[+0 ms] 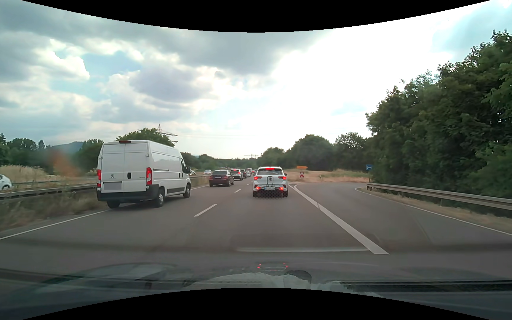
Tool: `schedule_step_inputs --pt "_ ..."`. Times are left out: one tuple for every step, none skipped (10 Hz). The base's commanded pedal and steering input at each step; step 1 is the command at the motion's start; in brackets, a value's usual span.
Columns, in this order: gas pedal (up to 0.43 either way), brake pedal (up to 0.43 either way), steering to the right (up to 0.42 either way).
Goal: Follow the waypoints while adhering to traffic rules and regulations
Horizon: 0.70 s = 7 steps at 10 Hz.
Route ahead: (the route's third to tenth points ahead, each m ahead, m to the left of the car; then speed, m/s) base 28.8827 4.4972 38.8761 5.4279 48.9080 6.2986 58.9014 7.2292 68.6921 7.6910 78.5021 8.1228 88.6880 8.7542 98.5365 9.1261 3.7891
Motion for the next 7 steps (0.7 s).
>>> schedule_step_inputs --pt "0.0 0.0 0.0" --pt "0.0 0.0 0.0" --pt "0.0 0.0 0.0" --pt "0.0 0.0 0.0" --pt "0.0 0.0 -0.001" --pt "0.0 0.0 -0.001" --pt "0.0 0.0 -0.001"
